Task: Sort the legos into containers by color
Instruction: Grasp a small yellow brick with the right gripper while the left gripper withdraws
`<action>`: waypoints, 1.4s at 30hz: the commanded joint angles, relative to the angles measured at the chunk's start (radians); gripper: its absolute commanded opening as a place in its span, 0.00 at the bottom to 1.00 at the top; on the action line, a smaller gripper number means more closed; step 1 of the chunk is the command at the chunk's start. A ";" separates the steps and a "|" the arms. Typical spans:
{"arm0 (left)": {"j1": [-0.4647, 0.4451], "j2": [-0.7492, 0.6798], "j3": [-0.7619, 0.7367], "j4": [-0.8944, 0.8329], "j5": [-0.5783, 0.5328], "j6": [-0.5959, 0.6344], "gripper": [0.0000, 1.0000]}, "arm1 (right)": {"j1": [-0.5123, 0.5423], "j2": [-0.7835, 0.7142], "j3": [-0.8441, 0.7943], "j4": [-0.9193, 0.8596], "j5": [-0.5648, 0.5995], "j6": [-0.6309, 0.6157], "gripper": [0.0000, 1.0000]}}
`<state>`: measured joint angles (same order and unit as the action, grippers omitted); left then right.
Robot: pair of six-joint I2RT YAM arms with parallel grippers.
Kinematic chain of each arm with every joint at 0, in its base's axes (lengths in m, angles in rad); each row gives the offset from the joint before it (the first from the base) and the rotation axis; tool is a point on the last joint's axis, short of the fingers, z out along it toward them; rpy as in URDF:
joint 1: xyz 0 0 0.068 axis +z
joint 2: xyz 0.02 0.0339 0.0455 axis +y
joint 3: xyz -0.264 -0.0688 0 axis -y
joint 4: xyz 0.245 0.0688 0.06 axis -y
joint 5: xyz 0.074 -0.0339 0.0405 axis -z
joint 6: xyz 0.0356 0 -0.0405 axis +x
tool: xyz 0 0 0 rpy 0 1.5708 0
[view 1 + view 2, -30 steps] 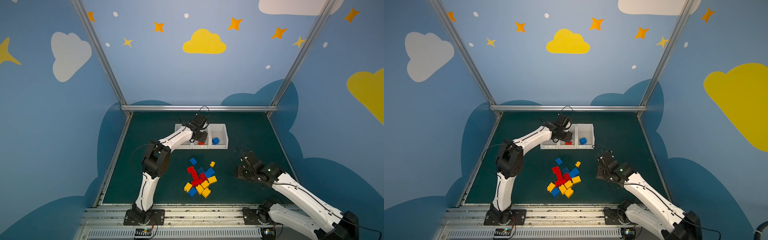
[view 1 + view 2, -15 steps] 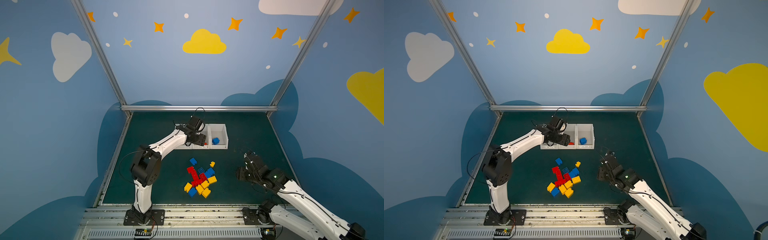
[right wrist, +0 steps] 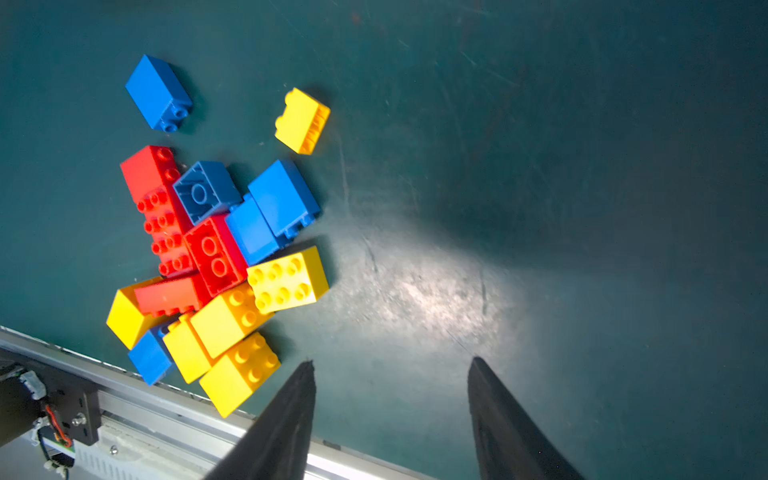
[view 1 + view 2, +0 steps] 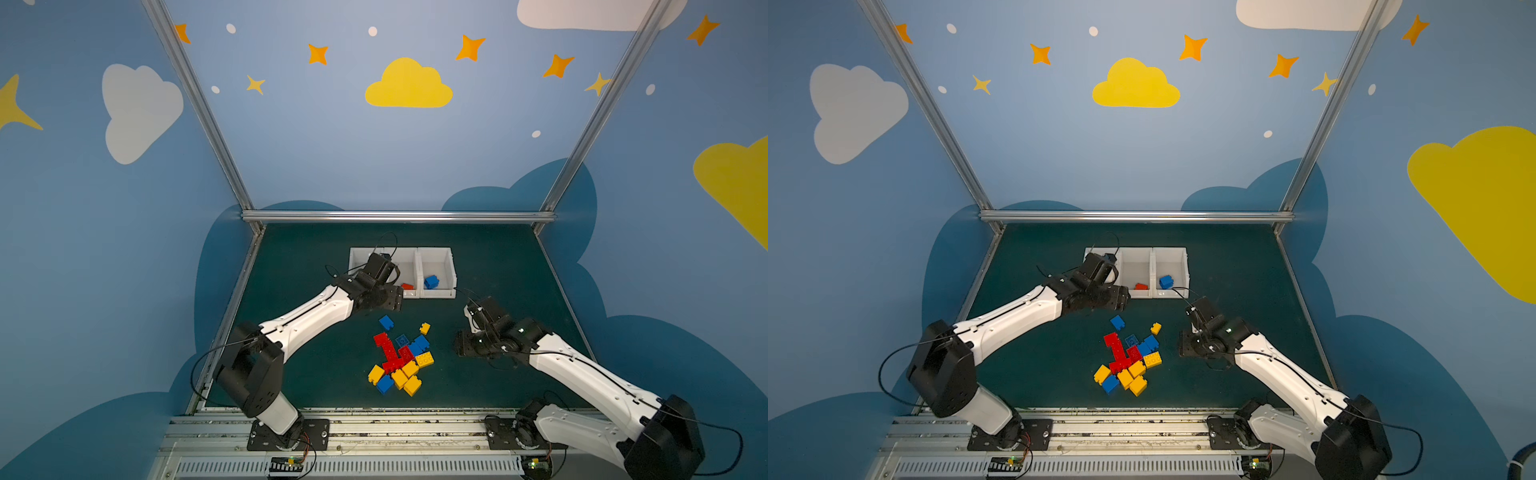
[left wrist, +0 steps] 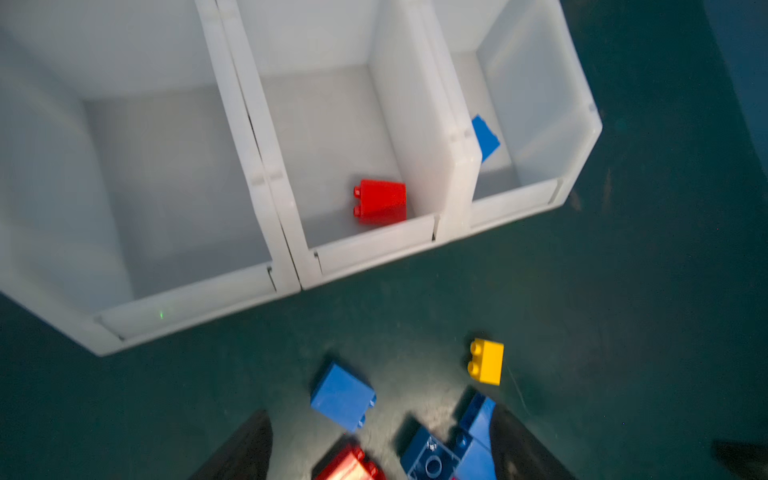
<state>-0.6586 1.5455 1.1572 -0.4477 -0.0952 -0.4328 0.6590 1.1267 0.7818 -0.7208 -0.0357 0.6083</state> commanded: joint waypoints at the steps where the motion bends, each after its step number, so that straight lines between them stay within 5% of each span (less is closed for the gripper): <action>1: -0.002 -0.106 -0.089 0.043 -0.052 -0.052 0.83 | 0.002 0.060 0.067 0.013 -0.009 0.008 0.59; 11: 0.026 -0.474 -0.408 0.086 -0.140 -0.089 0.88 | 0.049 0.388 0.290 -0.087 0.025 0.112 0.58; 17: 0.077 -0.644 -0.527 0.125 -0.054 -0.042 0.91 | 0.090 0.532 0.394 -0.070 0.075 0.183 0.57; 36: 0.114 -0.667 -0.596 0.132 0.020 -0.051 0.94 | 0.089 0.810 0.578 -0.065 0.063 0.207 0.49; 42: 0.118 -0.670 -0.602 0.133 0.017 -0.053 0.95 | 0.089 0.828 0.567 -0.055 0.057 0.213 0.39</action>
<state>-0.5472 0.8833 0.5606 -0.3275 -0.0818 -0.4858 0.7498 1.9392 1.3392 -0.7692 0.0246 0.8101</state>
